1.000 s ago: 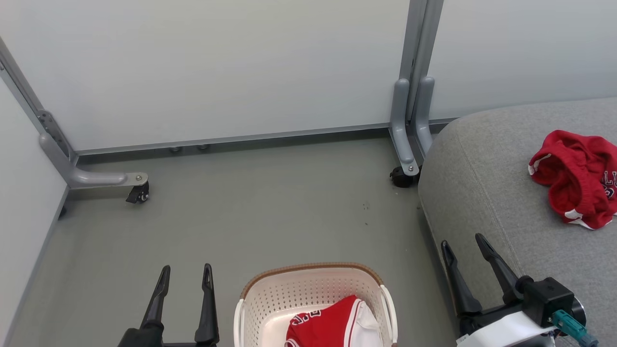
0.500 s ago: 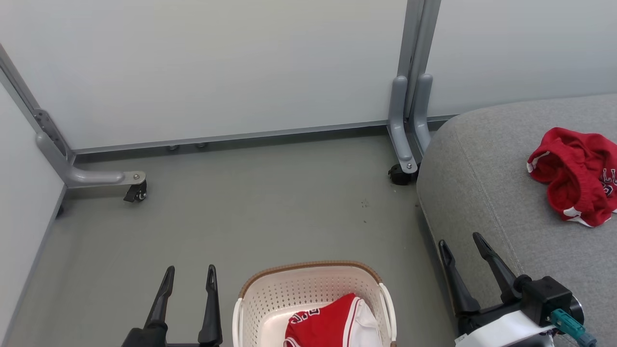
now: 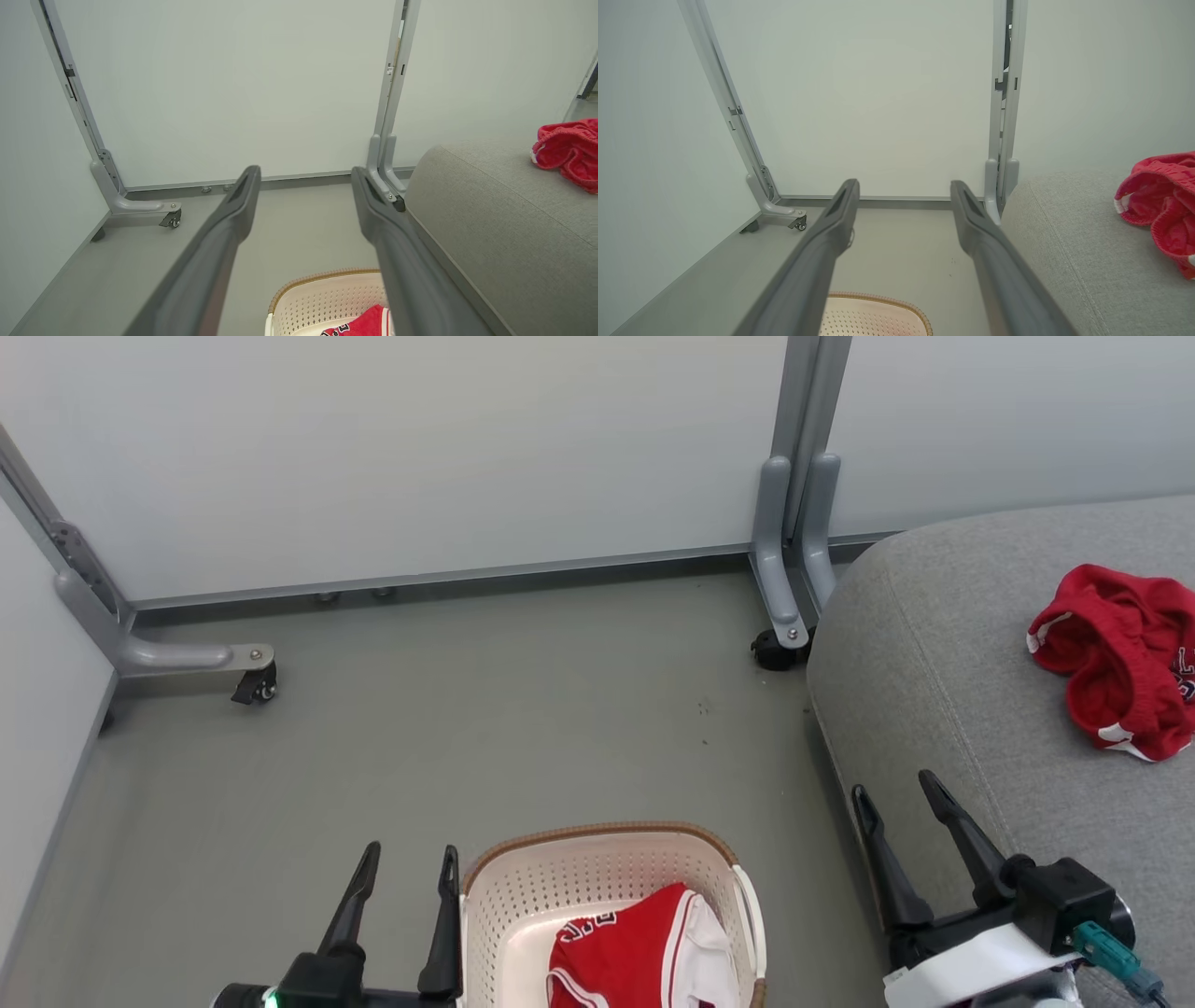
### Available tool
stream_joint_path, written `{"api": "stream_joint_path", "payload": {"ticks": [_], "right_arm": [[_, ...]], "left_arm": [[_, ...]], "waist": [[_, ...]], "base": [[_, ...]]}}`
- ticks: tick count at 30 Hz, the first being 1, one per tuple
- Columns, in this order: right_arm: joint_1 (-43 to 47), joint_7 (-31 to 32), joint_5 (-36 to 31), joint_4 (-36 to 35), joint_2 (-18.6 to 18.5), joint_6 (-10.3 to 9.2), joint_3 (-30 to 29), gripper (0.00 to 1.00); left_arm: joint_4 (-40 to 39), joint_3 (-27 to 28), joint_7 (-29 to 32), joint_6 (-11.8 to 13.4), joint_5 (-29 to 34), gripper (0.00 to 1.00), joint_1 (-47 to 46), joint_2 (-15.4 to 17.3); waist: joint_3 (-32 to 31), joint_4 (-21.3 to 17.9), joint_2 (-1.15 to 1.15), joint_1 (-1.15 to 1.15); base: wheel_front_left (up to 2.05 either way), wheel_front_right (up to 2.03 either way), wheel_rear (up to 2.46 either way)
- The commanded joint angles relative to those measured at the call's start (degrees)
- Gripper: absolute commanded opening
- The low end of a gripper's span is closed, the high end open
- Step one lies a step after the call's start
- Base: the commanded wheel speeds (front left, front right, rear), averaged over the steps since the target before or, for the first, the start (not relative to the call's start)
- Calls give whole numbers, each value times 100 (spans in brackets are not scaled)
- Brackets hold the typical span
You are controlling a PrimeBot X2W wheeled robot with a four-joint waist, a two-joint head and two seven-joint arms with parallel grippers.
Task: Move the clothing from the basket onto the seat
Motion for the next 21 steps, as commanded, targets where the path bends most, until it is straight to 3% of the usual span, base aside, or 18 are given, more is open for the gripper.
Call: {"api": "stream_joint_path", "payload": {"ticks": [1, 7, 18, 21], "right_arm": [[-111, -16, -41, -61, -27, 0, -45, 100], [-659, -16, 65, -314, -14, 0, -230, 100], [-1816, -15, -36, -747, -221, 0, -600, 100], [-2002, -16, -63, -834, -232, 0, -690, 100]], "left_arm": [[97, -75, -4, -40, -28, 100, -200, 4], [953, -482, -4, -37, -60, 100, -1146, 6], [3457, -1392, 10, -426, -440, 100, -3428, 15], [4157, -1734, 293, -619, -743, 100, -3903, 15]], "waist": [[198, -15, 0, 0], [1197, -113, 0, 0], [3075, -304, 0, 0], [3495, -399, 0, 0]], "base": [[0, 0, 0], [0, 0, 0], [0, 0, 0], [0, 0, 0]]}}
